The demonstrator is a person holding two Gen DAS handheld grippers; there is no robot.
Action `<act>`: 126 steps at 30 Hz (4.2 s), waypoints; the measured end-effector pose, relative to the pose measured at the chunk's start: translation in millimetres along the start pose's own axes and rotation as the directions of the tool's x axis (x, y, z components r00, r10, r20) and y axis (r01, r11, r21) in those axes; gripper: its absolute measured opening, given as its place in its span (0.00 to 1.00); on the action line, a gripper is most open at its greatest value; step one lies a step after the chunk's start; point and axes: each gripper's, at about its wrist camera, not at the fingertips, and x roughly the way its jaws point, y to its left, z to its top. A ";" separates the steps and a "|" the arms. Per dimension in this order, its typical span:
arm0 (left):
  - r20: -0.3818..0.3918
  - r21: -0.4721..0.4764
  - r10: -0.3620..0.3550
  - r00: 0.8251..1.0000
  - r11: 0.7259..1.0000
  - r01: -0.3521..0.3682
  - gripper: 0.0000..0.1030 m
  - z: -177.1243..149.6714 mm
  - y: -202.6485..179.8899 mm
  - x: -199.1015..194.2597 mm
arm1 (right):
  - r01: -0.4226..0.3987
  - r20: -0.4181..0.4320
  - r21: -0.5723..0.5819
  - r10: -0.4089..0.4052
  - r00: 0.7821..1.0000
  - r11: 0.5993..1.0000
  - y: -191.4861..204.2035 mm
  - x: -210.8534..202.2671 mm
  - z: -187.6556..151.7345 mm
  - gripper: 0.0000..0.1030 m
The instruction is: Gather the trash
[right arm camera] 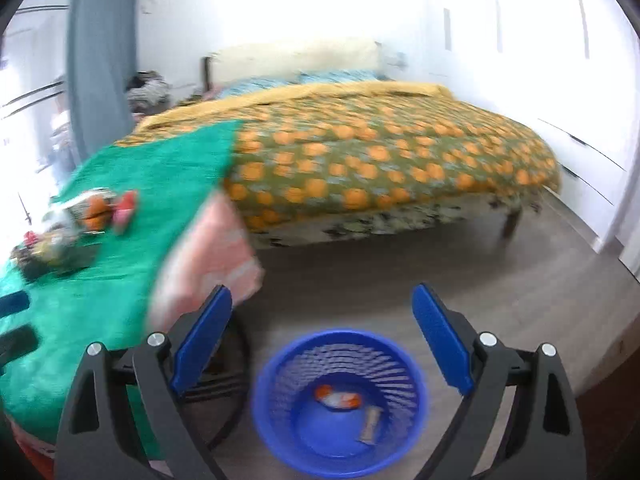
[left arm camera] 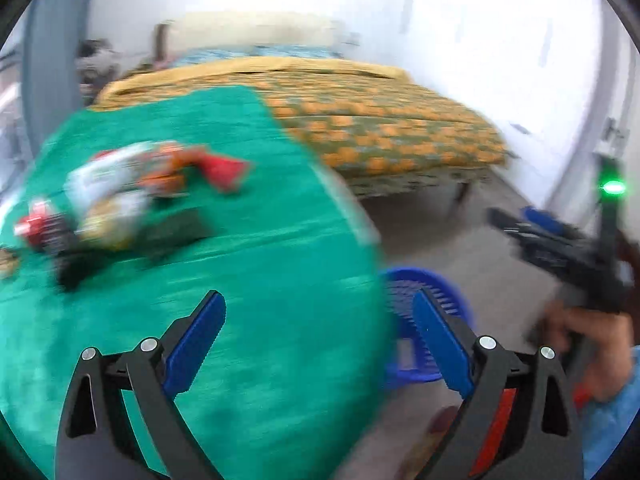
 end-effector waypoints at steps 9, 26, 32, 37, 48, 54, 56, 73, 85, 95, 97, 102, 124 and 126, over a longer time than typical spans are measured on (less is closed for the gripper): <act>-0.044 -0.091 0.319 0.947 0.942 -0.322 0.91 -19.8 154.8 -27.3 | -0.285 -0.129 -0.182 0.265 0.956 0.941 181.1 -9.4 -13.5 0.87; -0.189 -0.228 0.358 0.914 0.890 -0.395 0.89 -46.5 229.9 -5.0 | -0.282 -0.263 -0.248 0.215 0.940 0.927 280.9 69.8 -20.2 0.86; -0.198 -0.238 0.385 0.902 0.873 -0.425 0.90 -45.8 230.0 -4.5 | -0.261 -0.316 -0.165 0.200 0.928 0.951 271.0 82.4 -20.8 0.87; -0.200 -0.230 0.418 0.886 0.859 -0.457 0.91 -46.6 228.7 -6.7 | -0.221 -0.315 -0.230 0.142 0.939 0.948 282.3 81.9 -24.0 0.86; -0.131 -0.466 0.405 0.905 0.781 -0.416 0.92 -15.7 298.4 -33.4 | -0.222 -0.324 -0.217 0.144 0.935 0.951 280.7 83.3 -24.3 0.87; -0.204 -0.482 0.563 0.801 0.654 -0.583 0.92 39.9 356.7 11.3 | -0.222 -0.324 -0.216 0.145 0.935 0.951 280.1 83.4 -23.4 0.87; -0.282 -0.494 0.563 0.777 0.609 -0.620 0.92 40.1 374.0 31.4 | -0.222 -0.324 -0.216 0.145 0.935 0.951 280.3 84.2 -22.7 0.87; -0.151 -0.335 0.307 0.940 0.878 -0.341 0.24 -2.9 324.7 -26.8 | -0.234 -0.321 -0.193 0.164 0.933 0.953 276.2 85.6 -19.5 0.87; -0.135 -0.118 0.081 0.988 0.988 -0.097 0.64 -40.6 223.6 -26.8 | -0.309 -0.308 -0.101 0.266 0.913 0.946 259.7 82.3 -16.9 0.88; -0.147 -0.190 0.187 0.971 0.958 -0.213 0.81 -45.4 238.8 -17.0 | -0.251 -0.359 -0.176 0.175 0.917 0.952 306.2 122.9 18.6 0.88; -0.146 -0.193 0.184 0.972 0.958 -0.211 0.82 -47.6 242.5 -21.6 | -0.217 -0.364 -0.212 0.129 0.923 0.953 312.3 136.6 21.3 0.84; -0.158 -0.168 0.199 0.967 0.960 -0.225 0.84 -44.0 240.0 -14.1 | -0.258 -0.366 -0.253 0.154 0.918 0.932 294.0 132.8 19.8 0.62; -0.085 -0.283 -0.002 0.996 0.959 -0.022 0.90 -56.0 268.6 -35.8 | -0.212 -0.399 -0.101 0.156 0.903 0.972 251.1 117.3 13.4 0.79; -0.092 -0.282 -0.003 0.996 0.959 -0.023 0.91 -60.4 272.9 -42.6 | -0.203 -0.362 -0.129 0.144 0.921 0.971 255.5 121.5 12.8 0.72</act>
